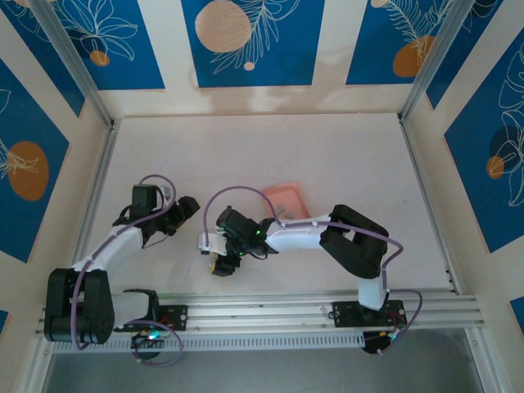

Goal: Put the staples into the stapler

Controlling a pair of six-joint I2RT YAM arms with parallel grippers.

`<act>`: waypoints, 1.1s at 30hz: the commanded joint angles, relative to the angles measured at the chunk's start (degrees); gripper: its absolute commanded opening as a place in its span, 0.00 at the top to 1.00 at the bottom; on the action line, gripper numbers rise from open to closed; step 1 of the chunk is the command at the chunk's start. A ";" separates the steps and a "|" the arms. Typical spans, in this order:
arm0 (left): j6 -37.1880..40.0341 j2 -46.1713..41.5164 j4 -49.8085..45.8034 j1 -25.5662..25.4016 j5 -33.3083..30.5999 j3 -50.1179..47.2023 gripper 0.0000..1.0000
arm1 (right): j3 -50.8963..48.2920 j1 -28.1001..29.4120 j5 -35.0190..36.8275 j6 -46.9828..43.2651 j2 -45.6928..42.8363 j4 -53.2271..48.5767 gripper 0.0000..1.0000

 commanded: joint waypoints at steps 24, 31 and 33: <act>-0.33 0.48 3.99 -6.46 4.87 3.85 0.33 | -12.23 -10.06 -1.28 7.77 -24.19 0.89 0.60; -3.09 0.96 2.23 -6.13 1.35 1.84 0.30 | -7.92 -3.93 1.74 0.77 -17.64 -4.92 0.43; -4.16 0.29 3.12 -5.72 0.86 0.82 0.30 | -6.01 -2.34 2.46 -0.19 -14.56 -5.29 0.40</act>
